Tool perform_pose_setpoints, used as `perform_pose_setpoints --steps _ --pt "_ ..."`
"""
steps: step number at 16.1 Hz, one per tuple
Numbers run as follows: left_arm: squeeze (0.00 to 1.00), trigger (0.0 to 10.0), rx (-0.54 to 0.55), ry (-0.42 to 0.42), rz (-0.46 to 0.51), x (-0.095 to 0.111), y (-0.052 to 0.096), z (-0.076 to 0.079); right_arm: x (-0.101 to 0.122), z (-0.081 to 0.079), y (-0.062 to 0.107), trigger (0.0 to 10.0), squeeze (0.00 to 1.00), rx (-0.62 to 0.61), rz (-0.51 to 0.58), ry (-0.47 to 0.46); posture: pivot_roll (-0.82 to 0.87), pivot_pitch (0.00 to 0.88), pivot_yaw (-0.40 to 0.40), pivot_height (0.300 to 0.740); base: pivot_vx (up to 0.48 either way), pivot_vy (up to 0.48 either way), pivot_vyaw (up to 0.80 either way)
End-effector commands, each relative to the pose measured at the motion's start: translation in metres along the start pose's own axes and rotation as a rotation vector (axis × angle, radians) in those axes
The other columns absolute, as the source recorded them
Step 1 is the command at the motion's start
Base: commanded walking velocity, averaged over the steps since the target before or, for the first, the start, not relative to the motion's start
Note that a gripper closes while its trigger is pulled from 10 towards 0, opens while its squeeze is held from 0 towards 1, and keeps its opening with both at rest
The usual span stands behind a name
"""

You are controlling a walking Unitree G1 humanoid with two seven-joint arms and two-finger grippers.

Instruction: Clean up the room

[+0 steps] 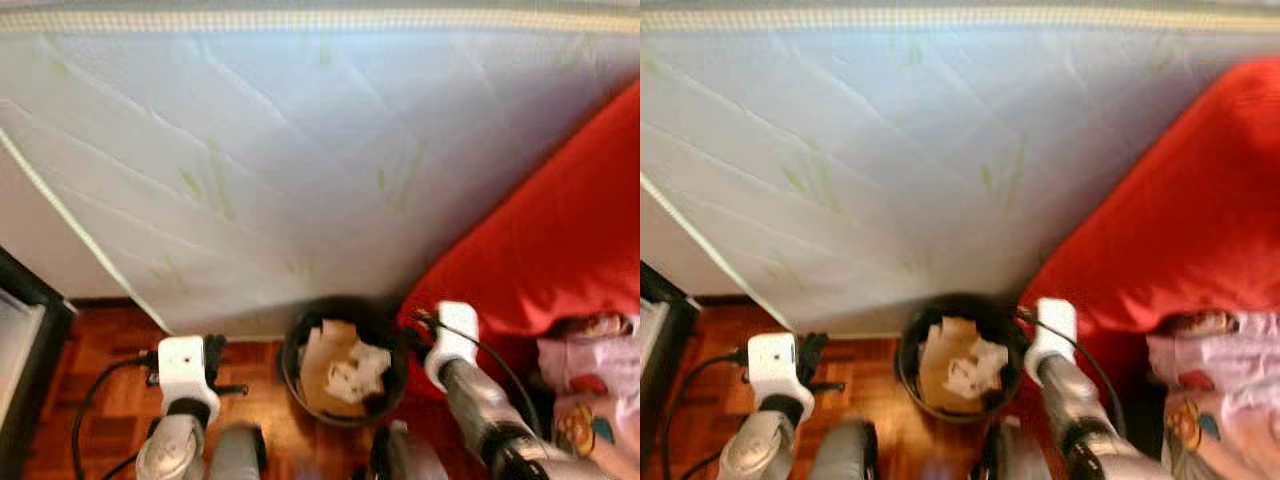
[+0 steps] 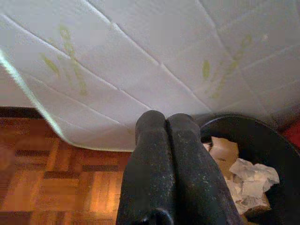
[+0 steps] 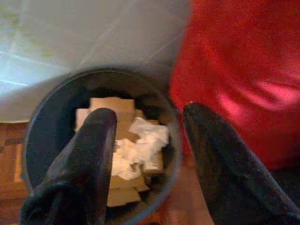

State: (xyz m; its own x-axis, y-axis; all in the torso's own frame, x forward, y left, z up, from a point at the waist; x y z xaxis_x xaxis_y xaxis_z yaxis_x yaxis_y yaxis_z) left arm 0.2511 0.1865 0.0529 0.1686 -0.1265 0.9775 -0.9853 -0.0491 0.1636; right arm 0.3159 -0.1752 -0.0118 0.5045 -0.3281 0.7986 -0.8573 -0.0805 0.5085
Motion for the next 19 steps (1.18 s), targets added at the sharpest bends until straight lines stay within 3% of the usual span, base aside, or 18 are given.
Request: perform_pose_setpoints --steps 1,3,6,9,14,16,19 --pt "0.00 10.0 0.010 -0.004 -0.028 -0.010 0.000 -0.006 -0.009 0.011 0.005 10.0 0.00 -0.029 -0.012 -0.016 0.19 0.058 -0.051 0.718 0.000 0.000 0.00" --pt "0.00 10.0 0.025 -0.005 -0.092 -0.032 -0.003 -0.015 -0.034 0.019 0.014 10.0 0.00 -0.025 -0.076 0.010 0.19 0.000 -0.039 0.718 0.000 0.000 0.00" --pt "0.00 10.0 0.045 0.012 -0.170 -0.056 -0.006 -0.024 -0.054 0.026 0.021 10.0 0.00 -0.054 -0.123 -0.001 0.17 0.000 -0.026 0.718 0.000 0.000 0.00" --pt "0.00 10.0 0.047 0.036 -0.319 -0.093 -0.003 -0.027 -0.070 0.036 0.029 10.0 0.00 -0.100 -0.166 -0.014 0.15 0.000 -0.015 0.718 0.000 0.000 0.00" --pt "0.00 10.0 0.024 0.047 -0.504 -0.127 0.007 -0.017 -0.085 0.049 0.039 10.0 0.00 -0.172 -0.229 -0.026 0.10 0.000 0.007 0.718 0.000 0.000 0.00" --pt "0.00 10.0 0.006 0.046 -0.583 -0.140 0.017 -0.009 -0.096 0.062 0.048 10.0 0.00 -0.232 -0.260 -0.042 0.08 0.000 0.014 0.718 0.000 0.000 0.00" --pt "0.00 10.0 -0.003 0.047 -0.640 -0.149 0.025 -0.006 -0.101 0.064 0.052 10.0 0.00 -0.243 -0.268 -0.048 0.06 0.000 0.023 0.718 0.000 0.000 0.00"
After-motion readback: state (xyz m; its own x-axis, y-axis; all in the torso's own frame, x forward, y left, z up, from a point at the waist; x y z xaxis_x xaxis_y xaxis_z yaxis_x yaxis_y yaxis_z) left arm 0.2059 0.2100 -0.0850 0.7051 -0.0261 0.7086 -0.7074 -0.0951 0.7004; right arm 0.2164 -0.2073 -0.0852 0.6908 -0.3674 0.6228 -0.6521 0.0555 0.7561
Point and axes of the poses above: a point about 5 cm out from each wrist's last joint towards the gripper, its own y axis pointing back from the gripper into the wrist, its own x axis along the axis of the wrist's last joint, z = x × y, the point moved 2 cm from there along -y, pointing out of the wrist towards the gripper, and after that the axes turned 10 degrees about -y, right-handed, at the moved point
